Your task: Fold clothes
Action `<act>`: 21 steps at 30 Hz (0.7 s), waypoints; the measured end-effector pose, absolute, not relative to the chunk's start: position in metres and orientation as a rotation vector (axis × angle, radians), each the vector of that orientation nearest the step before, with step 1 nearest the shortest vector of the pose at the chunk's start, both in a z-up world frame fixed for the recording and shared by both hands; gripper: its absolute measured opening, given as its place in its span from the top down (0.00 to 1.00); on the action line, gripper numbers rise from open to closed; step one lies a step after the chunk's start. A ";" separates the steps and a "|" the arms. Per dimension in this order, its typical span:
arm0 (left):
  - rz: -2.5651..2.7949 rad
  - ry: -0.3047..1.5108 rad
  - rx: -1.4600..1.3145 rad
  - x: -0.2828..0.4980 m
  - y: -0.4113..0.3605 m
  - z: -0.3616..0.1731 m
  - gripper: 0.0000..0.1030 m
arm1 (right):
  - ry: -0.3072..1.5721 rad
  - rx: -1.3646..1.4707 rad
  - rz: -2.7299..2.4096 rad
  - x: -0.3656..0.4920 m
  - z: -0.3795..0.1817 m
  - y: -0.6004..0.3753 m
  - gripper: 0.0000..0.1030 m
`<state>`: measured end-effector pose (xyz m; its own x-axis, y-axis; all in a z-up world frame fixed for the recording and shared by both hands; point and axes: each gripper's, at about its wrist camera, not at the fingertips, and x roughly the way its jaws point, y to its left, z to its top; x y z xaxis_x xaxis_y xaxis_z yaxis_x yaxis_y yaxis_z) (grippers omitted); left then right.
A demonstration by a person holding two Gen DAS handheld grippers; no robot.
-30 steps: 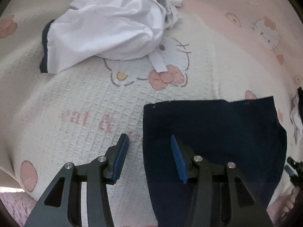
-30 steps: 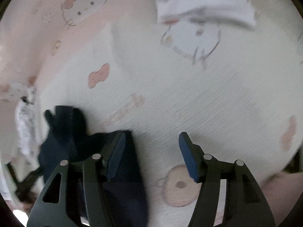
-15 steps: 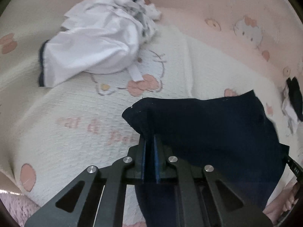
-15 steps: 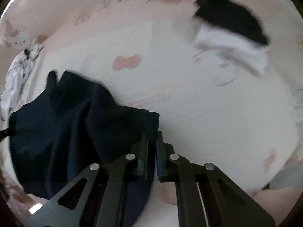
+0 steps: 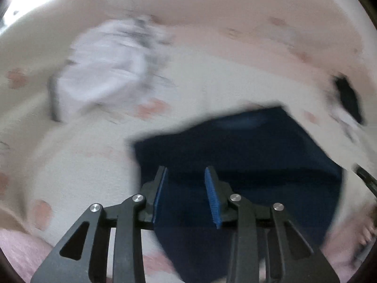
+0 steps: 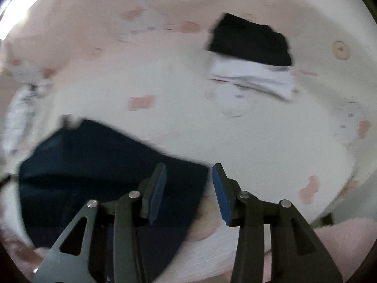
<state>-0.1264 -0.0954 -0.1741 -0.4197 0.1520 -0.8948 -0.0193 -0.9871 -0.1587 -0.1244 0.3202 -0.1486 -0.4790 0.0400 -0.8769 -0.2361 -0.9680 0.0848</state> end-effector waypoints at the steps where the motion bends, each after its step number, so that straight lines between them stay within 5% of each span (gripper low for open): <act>1: 2.501 -0.182 -1.646 -0.110 -0.080 -0.176 0.66 | 0.331 -1.520 2.601 -0.121 -0.146 0.310 0.59; 4: 2.393 -0.049 -1.760 -0.089 -0.045 -0.195 0.67 | 0.413 -1.752 2.638 -0.119 -0.174 0.270 0.59; 7: 2.365 -0.034 -1.850 -0.084 -0.049 -0.207 0.66 | 0.231 -1.951 2.586 -0.121 -0.202 0.230 0.59; 10: 2.350 -0.129 -1.864 -0.082 -0.067 -0.199 0.66 | 0.093 -1.960 2.560 -0.124 -0.206 0.219 0.59; 13: 2.431 -0.149 -1.807 -0.094 -0.084 -0.180 0.66 | 0.144 -1.884 2.642 -0.144 -0.189 0.221 0.59; 21: 2.614 -0.037 -1.868 -0.183 -0.123 -0.206 0.66 | -0.343 -1.794 2.827 -0.238 -0.165 0.171 0.54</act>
